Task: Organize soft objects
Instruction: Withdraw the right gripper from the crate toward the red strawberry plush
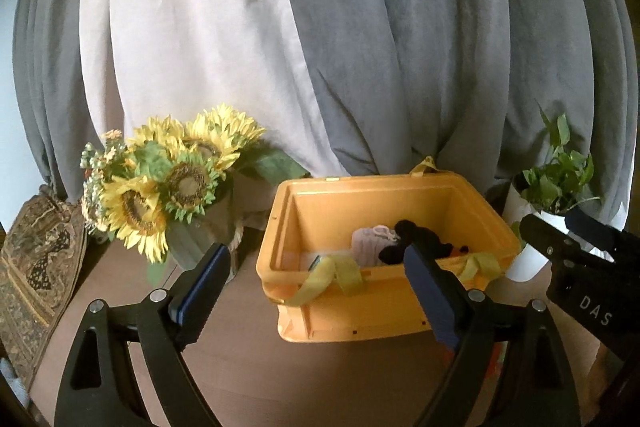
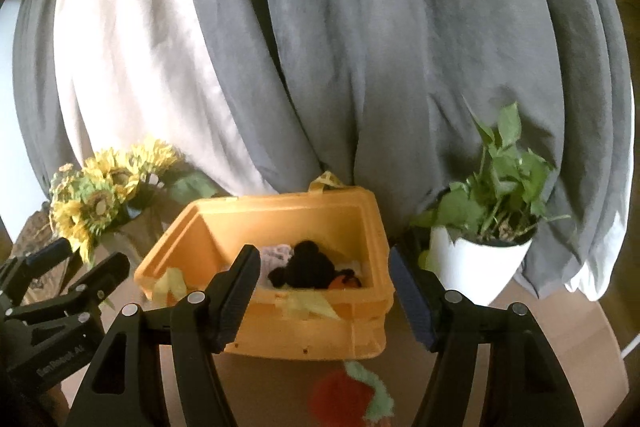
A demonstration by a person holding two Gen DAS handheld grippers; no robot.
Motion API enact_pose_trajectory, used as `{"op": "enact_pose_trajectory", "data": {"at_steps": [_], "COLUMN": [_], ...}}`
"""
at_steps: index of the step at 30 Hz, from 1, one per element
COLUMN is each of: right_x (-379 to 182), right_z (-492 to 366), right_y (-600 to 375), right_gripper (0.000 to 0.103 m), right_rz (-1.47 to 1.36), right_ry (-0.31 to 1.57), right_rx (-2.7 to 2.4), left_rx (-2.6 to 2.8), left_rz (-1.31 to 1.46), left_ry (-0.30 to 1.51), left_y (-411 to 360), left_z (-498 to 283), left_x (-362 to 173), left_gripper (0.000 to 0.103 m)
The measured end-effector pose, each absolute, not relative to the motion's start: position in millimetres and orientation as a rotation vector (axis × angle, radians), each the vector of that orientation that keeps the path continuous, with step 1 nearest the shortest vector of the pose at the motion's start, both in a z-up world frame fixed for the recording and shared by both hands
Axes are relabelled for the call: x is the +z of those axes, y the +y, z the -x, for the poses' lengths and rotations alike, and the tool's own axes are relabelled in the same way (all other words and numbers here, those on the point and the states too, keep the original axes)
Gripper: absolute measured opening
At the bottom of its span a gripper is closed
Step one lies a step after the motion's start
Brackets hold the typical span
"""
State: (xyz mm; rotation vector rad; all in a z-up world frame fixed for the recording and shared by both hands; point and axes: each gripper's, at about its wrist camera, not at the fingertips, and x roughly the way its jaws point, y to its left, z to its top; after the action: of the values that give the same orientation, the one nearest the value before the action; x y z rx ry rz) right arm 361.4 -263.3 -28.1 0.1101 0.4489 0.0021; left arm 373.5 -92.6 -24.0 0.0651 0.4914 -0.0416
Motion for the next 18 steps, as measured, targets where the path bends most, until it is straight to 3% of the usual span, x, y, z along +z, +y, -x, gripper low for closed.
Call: {"op": "enact_pose_trajectory", "data": {"at_steps": [18], "right_x": [-73.3], "right_z": [-340.6], "right_y": [-272.1], "right_gripper": [0.068], "right_rz": [-0.114], "right_ry": [0.566], "right_rx": [0.023], "left_rx": [-0.037], "left_rz": [-0.109], "left_ry": [0.636], "left_y": [-109.3], "left_z": [-360.1], "left_x": [-71.0], "left_gripper": [0.092]}}
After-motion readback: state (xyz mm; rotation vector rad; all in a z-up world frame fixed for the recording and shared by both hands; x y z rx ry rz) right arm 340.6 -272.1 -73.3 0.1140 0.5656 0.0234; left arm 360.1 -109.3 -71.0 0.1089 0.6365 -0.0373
